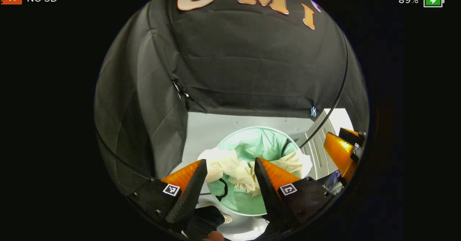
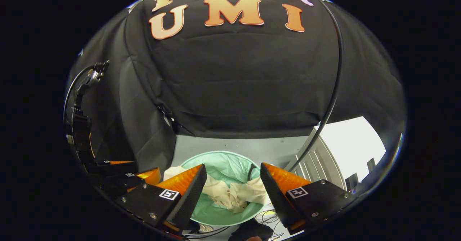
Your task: Grasp the clothes on the hanger with both hands and then place them into the laundry hamper below.
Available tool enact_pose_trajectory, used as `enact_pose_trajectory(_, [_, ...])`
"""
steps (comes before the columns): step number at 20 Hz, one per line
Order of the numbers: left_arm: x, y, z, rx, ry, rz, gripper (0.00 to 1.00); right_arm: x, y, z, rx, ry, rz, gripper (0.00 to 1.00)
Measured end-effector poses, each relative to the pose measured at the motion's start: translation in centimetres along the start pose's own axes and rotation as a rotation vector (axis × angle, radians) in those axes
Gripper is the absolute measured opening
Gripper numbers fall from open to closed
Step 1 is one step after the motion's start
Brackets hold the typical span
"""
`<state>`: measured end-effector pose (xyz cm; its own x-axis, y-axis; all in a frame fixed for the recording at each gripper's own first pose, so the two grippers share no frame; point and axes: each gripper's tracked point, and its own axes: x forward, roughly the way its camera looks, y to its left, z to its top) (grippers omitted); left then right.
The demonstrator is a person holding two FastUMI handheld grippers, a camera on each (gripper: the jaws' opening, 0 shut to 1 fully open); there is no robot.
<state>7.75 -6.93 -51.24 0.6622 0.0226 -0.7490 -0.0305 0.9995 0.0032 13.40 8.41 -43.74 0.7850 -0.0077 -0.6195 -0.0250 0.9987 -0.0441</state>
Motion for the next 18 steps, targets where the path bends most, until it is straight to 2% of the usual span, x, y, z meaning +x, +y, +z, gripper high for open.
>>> enact_pose_trajectory(8, [-8.8,-0.3,8.6,0.009,-0.248,-0.012,0.82,-9.6,-0.3,11.7,0.010,-0.247,0.024,0.93])
enact_pose_trajectory(13, [-16.8,-0.2,15.0,0.050,-0.440,-0.013,0.82,-15.5,-0.5,17.4,0.010,-0.379,0.041,0.93])
enact_pose_trajectory(18, [-26.2,0.5,20.6,0.021,-0.643,-0.029,0.81,-21.2,-1.1,23.0,-0.014,-0.518,0.050,0.93])
